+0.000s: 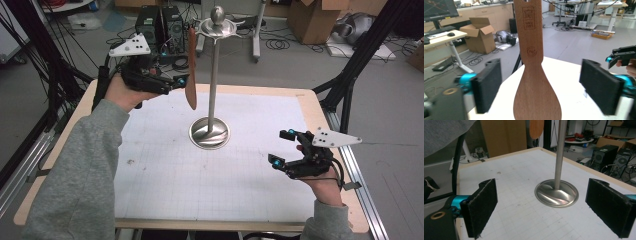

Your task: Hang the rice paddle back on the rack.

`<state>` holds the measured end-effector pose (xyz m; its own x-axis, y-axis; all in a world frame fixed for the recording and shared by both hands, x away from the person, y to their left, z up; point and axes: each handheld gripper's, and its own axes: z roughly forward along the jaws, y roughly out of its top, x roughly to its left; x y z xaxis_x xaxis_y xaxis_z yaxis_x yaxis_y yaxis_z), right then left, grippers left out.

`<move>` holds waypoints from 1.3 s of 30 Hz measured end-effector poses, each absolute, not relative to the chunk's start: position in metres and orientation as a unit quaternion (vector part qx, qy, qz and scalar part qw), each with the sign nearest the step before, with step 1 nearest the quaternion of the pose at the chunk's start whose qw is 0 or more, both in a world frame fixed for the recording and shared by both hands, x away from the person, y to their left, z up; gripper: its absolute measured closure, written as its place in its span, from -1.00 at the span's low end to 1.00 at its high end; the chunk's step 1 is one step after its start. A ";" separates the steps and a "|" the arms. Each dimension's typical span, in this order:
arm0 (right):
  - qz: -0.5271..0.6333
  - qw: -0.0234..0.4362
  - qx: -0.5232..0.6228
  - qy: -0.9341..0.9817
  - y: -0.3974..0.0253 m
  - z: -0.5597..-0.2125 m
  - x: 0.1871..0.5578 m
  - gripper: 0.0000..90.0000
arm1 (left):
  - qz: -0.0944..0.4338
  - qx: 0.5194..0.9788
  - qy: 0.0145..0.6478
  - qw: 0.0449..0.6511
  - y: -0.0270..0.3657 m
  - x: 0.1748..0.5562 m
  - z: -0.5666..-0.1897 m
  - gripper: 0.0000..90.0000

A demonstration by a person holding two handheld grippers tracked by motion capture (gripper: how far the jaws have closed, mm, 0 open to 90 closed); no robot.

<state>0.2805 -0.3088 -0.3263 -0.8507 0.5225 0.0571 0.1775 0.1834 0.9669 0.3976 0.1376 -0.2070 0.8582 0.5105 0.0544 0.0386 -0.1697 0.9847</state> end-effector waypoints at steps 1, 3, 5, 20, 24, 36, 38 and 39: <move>0.596 0.146 0.231 0.756 -0.309 -0.326 0.280 -0.79 | 0.192 0.740 0.186 0.618 0.142 0.396 -0.209 -0.64; 0.597 0.147 0.231 0.754 -0.308 -0.326 0.280 -0.79 | 0.193 0.739 0.188 0.618 0.146 0.393 -0.212 -0.68; 0.596 0.147 0.231 0.755 -0.308 -0.326 0.280 -0.79 | 0.195 0.738 0.189 0.617 0.150 0.390 -0.215 -0.68; 0.598 0.148 0.231 0.753 -0.306 -0.325 0.282 -0.79 | 0.204 0.743 0.196 0.606 0.170 0.365 -0.242 -0.68; 0.597 0.147 0.232 0.754 -0.304 -0.325 0.283 -0.79 | 0.207 0.740 0.198 0.608 0.173 0.360 -0.245 -0.68; 0.599 0.150 0.230 0.753 -0.299 -0.324 0.286 -0.79 | 0.215 0.733 0.220 0.606 0.188 0.342 -0.272 -0.69; 0.598 0.152 0.228 0.753 -0.298 -0.324 0.286 -0.79 | 0.209 0.735 0.218 0.607 0.190 0.339 -0.278 -0.69; 0.598 0.152 0.229 0.753 -0.297 -0.324 0.286 -0.79 | 0.211 0.735 0.217 0.607 0.191 0.337 -0.281 -0.69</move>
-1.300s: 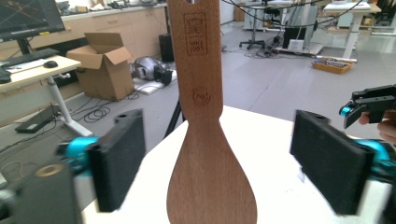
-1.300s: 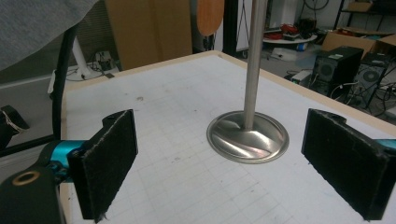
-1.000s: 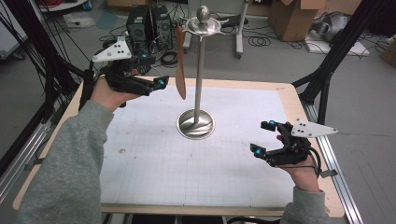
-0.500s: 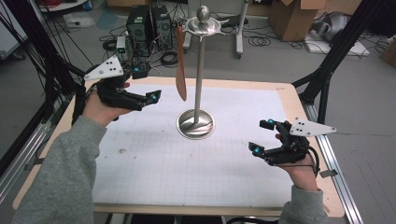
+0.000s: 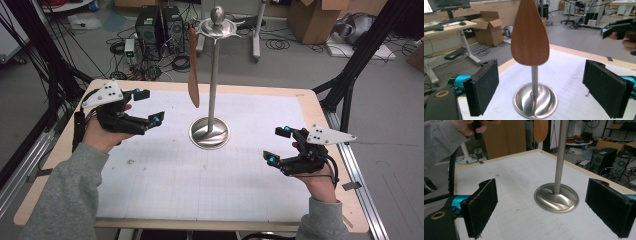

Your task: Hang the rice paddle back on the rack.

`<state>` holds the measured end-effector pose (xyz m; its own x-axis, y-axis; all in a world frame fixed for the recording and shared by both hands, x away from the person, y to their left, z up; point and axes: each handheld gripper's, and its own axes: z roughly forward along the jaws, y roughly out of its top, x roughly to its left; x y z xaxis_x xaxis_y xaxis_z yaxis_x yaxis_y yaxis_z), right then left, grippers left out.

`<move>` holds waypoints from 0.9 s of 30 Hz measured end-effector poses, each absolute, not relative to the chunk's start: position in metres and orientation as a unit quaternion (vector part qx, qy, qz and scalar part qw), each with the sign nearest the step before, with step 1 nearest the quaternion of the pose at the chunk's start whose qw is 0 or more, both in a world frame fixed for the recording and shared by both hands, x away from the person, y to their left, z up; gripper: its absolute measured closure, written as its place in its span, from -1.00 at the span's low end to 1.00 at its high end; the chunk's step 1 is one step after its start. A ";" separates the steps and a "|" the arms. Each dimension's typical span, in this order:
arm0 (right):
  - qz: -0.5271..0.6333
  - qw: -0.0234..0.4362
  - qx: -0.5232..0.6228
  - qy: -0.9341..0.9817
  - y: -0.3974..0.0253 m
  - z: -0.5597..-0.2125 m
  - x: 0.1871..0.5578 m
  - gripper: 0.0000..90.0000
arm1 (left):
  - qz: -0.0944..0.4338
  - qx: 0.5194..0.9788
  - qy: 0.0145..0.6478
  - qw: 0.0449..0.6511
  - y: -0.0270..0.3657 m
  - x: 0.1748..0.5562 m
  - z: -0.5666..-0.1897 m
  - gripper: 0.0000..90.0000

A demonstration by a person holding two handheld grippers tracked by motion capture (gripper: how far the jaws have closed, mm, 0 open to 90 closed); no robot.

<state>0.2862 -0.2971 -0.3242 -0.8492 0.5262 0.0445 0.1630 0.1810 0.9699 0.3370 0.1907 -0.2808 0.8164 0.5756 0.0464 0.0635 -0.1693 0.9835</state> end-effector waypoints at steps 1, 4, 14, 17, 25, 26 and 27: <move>0.597 0.153 0.227 0.754 -0.297 -0.324 0.287 -0.79 | 0.211 0.734 0.219 0.607 0.191 0.336 -0.284 -0.69; 0.597 0.153 0.230 0.753 -0.295 -0.325 0.287 -0.79 | 0.209 0.733 0.221 0.608 0.195 0.332 -0.291 -0.69; 0.596 0.158 0.235 0.751 -0.293 -0.325 0.288 -0.79 | 0.221 0.720 0.230 0.617 0.210 0.323 -0.311 -0.69; 0.595 0.156 0.235 0.753 -0.293 -0.325 0.288 -0.79 | 0.224 0.720 0.234 0.614 0.213 0.321 -0.318 -0.69; 0.593 0.157 0.235 0.753 -0.291 -0.326 0.288 -0.79 | 0.230 0.720 0.237 0.610 0.220 0.316 -0.334 -0.69; 0.593 0.157 0.235 0.753 -0.291 -0.326 0.288 -0.79 | 0.230 0.720 0.237 0.610 0.220 0.316 -0.334 -0.69; 0.593 0.155 0.236 0.754 -0.291 -0.326 0.288 -0.79 | 0.231 0.718 0.240 0.611 0.222 0.315 -0.336 -0.69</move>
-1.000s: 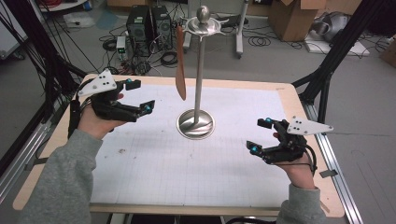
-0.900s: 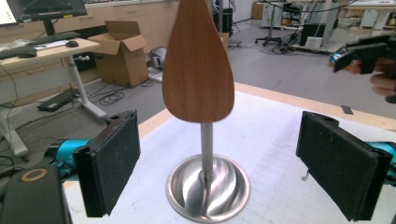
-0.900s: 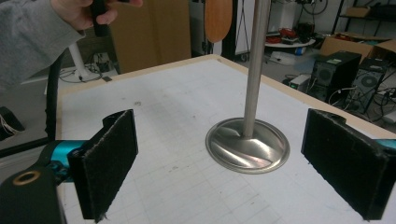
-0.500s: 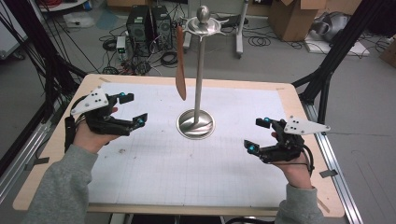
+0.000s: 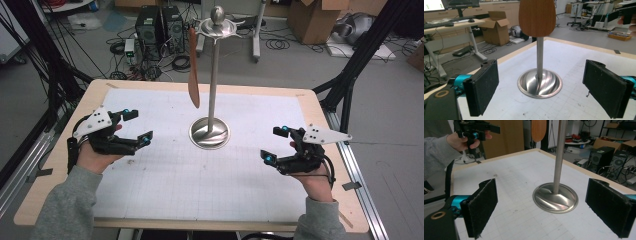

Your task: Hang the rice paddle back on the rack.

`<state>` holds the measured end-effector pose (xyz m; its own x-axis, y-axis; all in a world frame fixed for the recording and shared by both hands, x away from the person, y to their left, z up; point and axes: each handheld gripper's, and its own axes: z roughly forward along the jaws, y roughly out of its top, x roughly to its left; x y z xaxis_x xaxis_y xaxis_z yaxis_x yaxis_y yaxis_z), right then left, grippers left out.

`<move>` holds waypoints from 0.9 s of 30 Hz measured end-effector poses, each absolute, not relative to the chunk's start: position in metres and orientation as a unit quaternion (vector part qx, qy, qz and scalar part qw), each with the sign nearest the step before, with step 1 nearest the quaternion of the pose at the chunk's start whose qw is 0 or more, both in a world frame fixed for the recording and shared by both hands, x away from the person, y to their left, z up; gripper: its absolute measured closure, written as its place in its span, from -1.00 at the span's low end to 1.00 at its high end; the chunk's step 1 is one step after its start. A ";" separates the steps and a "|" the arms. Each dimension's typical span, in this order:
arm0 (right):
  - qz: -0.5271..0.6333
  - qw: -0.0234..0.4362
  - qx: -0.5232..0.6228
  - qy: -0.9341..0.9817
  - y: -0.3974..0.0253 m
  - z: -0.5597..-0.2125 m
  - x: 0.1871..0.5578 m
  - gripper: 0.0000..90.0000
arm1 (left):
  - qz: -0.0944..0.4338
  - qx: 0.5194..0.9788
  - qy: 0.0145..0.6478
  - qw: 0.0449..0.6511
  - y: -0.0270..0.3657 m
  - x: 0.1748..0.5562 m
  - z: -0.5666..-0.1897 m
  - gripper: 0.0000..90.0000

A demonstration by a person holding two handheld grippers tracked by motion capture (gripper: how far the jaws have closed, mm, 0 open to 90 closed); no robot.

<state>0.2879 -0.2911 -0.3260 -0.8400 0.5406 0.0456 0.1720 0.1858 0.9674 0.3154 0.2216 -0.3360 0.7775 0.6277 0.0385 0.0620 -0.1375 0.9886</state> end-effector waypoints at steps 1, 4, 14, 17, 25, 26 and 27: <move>0.593 0.157 0.235 0.754 -0.290 -0.326 0.288 -0.79 | 0.231 0.716 0.243 0.613 0.223 0.314 -0.338 -0.69; 0.594 0.157 0.236 0.753 -0.290 -0.327 0.289 -0.79 | 0.230 0.714 0.249 0.613 0.226 0.314 -0.344 -0.69; 0.592 0.158 0.238 0.753 -0.290 -0.328 0.290 -0.79 | 0.236 0.718 0.265 0.599 0.234 0.310 -0.361 -0.69; 0.591 0.157 0.239 0.755 -0.290 -0.328 0.290 -0.79 | 0.240 0.719 0.267 0.595 0.234 0.309 -0.365 -0.69; 0.592 0.158 0.238 0.754 -0.289 -0.328 0.290 -0.79 | 0.250 0.712 0.285 0.591 0.243 0.302 -0.367 -0.69; 0.592 0.159 0.238 0.753 -0.289 -0.328 0.290 -0.79 | 0.252 0.710 0.289 0.590 0.246 0.301 -0.367 -0.69; 0.592 0.157 0.240 0.753 -0.289 -0.328 0.289 -0.79 | 0.254 0.707 0.293 0.591 0.248 0.300 -0.367 -0.69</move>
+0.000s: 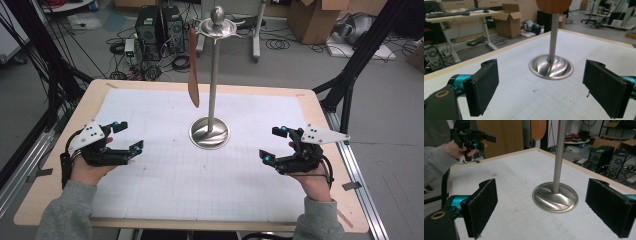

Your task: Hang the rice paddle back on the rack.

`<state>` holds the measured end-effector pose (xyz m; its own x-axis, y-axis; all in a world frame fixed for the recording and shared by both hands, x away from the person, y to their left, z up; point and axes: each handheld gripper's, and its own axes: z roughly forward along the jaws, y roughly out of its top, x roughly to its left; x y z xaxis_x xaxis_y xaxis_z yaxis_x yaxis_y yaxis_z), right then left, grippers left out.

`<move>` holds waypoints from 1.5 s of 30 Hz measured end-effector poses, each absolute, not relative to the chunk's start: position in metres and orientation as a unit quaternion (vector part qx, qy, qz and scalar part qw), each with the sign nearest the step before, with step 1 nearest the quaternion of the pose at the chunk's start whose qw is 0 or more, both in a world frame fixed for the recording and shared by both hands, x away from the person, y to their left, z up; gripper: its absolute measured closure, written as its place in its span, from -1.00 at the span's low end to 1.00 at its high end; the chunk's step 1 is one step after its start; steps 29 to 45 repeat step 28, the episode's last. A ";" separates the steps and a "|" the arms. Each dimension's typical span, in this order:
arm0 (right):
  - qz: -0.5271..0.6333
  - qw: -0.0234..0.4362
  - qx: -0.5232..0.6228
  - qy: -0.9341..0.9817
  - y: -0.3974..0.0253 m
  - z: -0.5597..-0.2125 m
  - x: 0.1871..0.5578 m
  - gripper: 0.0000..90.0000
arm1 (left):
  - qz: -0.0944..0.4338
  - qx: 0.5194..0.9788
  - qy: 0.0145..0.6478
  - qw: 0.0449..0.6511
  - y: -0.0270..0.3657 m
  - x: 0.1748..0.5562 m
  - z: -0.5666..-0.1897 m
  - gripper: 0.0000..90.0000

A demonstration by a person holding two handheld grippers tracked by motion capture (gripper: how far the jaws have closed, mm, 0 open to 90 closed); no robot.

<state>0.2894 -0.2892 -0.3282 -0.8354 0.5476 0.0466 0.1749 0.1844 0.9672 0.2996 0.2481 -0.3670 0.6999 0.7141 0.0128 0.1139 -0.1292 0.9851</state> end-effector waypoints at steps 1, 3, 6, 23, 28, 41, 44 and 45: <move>0.592 0.157 0.240 0.753 -0.289 -0.328 0.289 -0.79 | 0.256 0.704 0.295 0.592 0.251 0.298 -0.367 -0.69; 0.592 0.158 0.238 0.754 -0.289 -0.328 0.290 -0.79 | 0.261 0.700 0.302 0.592 0.256 0.296 -0.368 -0.69; 0.590 0.158 0.238 0.755 -0.288 -0.328 0.290 -0.79 | 0.263 0.691 0.313 0.597 0.264 0.292 -0.368 -0.69; 0.585 0.173 0.255 0.750 -0.291 -0.330 0.291 -0.79 | 0.303 0.680 0.350 0.569 0.289 0.275 -0.362 -0.69; 0.589 0.177 0.255 0.746 -0.293 -0.330 0.290 -0.79 | 0.310 0.680 0.354 0.563 0.290 0.272 -0.359 -0.69; 0.589 0.177 0.255 0.746 -0.293 -0.330 0.290 -0.79 | 0.310 0.680 0.354 0.563 0.290 0.272 -0.359 -0.69; 0.589 0.177 0.255 0.746 -0.293 -0.330 0.290 -0.79 | 0.310 0.680 0.354 0.563 0.290 0.272 -0.359 -0.69; 0.589 0.177 0.255 0.746 -0.293 -0.330 0.290 -0.79 | 0.310 0.680 0.354 0.563 0.290 0.272 -0.359 -0.69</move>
